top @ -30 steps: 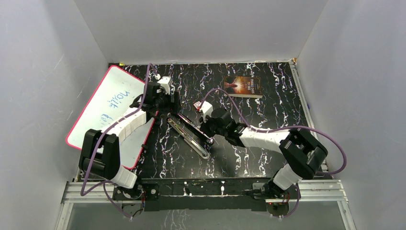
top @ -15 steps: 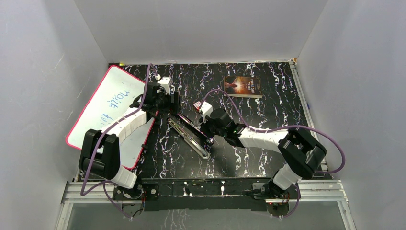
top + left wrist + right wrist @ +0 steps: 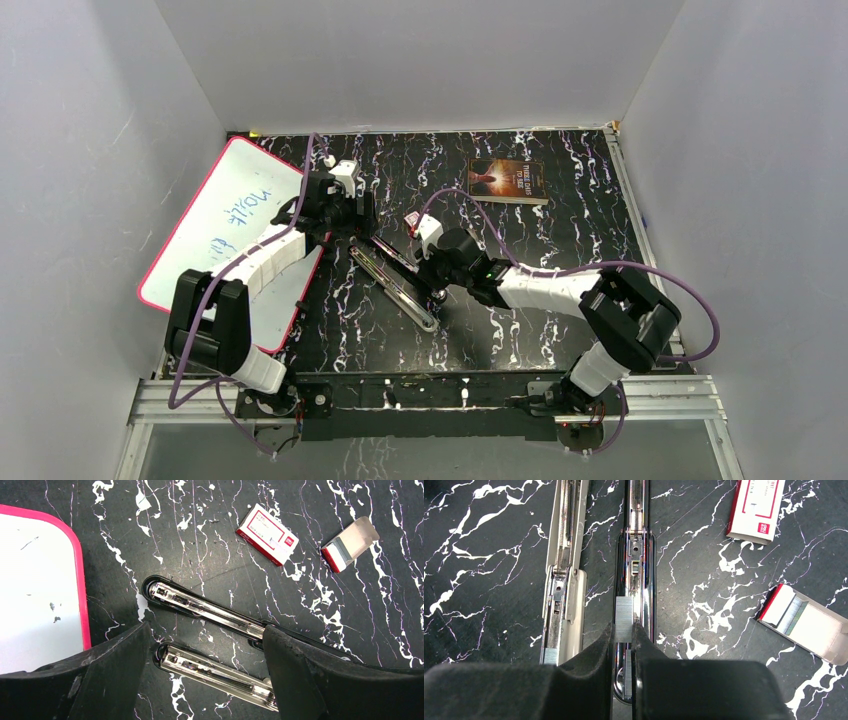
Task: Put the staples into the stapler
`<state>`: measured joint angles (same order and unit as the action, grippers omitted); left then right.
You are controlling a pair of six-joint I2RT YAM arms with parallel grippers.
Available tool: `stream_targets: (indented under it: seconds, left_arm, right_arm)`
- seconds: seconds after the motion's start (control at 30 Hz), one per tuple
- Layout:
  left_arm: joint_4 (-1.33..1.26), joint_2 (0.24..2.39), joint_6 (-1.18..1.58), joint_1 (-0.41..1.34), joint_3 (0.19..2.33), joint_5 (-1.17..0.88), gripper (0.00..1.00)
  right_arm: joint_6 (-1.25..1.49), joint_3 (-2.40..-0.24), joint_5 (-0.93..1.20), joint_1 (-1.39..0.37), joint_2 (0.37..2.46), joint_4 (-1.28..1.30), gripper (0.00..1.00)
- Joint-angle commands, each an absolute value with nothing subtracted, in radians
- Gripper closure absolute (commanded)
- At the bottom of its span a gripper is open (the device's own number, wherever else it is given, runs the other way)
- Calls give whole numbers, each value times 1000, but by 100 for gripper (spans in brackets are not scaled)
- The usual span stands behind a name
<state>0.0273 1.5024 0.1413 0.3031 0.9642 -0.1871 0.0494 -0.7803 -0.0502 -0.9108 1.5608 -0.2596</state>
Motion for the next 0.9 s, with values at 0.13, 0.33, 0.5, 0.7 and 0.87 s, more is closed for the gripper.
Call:
stream_targets:
  seconds: [0.13,0.33,0.5,0.7,0.87]
  left_arm:
    - [33,1496,134,298,998,-193,19]
    - [37,1500,133,298,1002,-195,19]
    - [38,1500,132,298,1002,-196,19]
    - [38,1500,132,298,1002,-196,19]
    - [37,1502,132,298,1003,-197,19]
  right_arm:
    - [55,-819,-76,-922,1572,-268,100]
    - [56,-824,-86,-922,1578,-256,100]
    - [57,-827,-83,-923,1586,-254,100]
    - [60,-830,-84,-924,1594,-249,100]
    - [64,-831,-94,-924,1591,-248,100]
